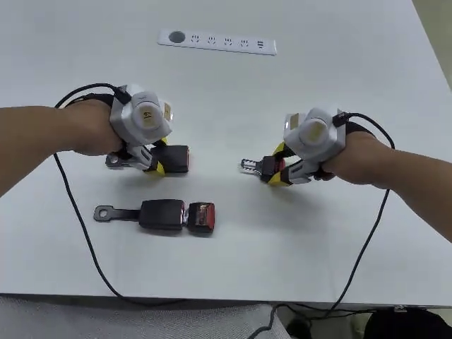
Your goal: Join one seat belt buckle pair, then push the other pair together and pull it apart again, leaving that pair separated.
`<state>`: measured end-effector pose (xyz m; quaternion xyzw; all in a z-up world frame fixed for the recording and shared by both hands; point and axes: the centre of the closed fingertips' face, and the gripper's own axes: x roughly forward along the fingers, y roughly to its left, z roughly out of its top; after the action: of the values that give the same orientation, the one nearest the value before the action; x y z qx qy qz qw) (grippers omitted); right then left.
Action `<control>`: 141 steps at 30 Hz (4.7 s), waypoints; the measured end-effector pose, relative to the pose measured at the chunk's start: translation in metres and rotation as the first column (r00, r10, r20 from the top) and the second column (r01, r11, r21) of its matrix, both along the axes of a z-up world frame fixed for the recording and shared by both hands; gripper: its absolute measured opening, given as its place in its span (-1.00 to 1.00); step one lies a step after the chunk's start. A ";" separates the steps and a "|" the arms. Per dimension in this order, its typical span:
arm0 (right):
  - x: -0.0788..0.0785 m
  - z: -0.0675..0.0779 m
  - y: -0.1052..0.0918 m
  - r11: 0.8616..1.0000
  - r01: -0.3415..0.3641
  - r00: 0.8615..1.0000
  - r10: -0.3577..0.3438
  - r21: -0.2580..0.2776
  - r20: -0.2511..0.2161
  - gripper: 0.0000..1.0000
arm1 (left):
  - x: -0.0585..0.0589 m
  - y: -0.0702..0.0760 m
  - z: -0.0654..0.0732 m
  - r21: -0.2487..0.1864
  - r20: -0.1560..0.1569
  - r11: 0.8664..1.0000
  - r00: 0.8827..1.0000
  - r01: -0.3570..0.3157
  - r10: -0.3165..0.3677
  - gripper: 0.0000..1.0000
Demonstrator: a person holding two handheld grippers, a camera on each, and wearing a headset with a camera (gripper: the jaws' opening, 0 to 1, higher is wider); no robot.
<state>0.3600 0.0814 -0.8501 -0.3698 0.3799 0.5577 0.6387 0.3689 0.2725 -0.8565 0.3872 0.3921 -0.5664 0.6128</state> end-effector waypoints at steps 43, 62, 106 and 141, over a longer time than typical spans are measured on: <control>0.006 -0.003 0.107 0.993 -0.116 0.991 0.116 -0.005 0.070 -0.36 | -0.001 -0.001 -0.003 0.056 -0.012 0.998 0.999 0.033 -0.032 -0.35; 0.008 -0.005 0.124 0.996 -0.074 0.996 0.072 0.050 0.044 -0.39 | -0.002 -0.001 -0.004 0.070 -0.011 0.996 0.999 0.049 -0.049 -0.36; 0.004 -0.008 0.098 0.995 -0.086 0.994 0.082 0.053 0.071 -0.32 | -0.008 0.000 -0.001 0.025 -0.010 0.999 0.999 0.032 -0.031 -0.34; -0.006 0.001 -0.016 0.997 0.060 0.989 -0.052 -0.052 0.140 -0.14 | -0.002 0.004 -0.001 0.036 -0.019 0.994 0.994 -0.105 0.106 -0.29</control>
<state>0.3542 0.0656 -0.8487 -0.4144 0.3605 0.5017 0.6683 0.3671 0.2765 -0.8574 0.3705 0.4281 -0.5304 0.6310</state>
